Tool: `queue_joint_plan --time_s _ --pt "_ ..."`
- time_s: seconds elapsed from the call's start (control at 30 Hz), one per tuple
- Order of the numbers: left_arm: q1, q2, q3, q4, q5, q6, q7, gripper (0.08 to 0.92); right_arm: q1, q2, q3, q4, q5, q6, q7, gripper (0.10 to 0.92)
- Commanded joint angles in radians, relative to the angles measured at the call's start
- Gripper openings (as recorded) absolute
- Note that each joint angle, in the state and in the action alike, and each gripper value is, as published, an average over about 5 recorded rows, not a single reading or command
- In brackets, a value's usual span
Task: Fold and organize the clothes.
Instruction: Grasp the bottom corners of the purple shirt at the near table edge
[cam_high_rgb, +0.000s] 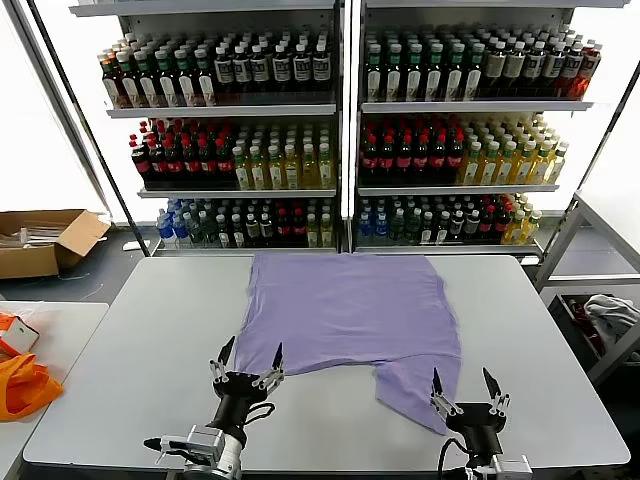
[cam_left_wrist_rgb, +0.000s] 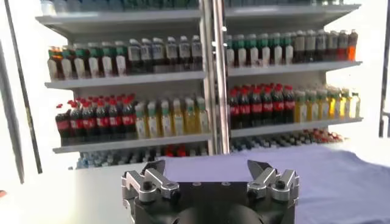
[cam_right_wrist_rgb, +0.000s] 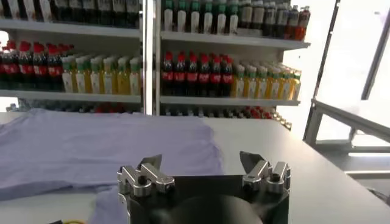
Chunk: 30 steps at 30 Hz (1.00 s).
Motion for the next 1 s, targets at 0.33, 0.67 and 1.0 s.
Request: queue_joint_plan --time_s 0.33,0.67,1.0 --pt "-0.094 0.066 -0.058 0.145 -0.114 0.132 0.040 0.823 0.019 0.035 -0.063 -0.044 0.017 -0.084 0.065 0.823" --pt "-0.134 0.078 -0.082 0.203 -0.142 0.118 0.040 0.823 0.045 0.063 -0.075 -0.054 0.001 -0.115 0.067 0.823" --pt "-0.147 0.090 -0.082 0.223 -0.181 0.128 0.035 0.823 0.049 0.068 -0.084 -0.078 -0.007 -0.111 0.060 0.823"
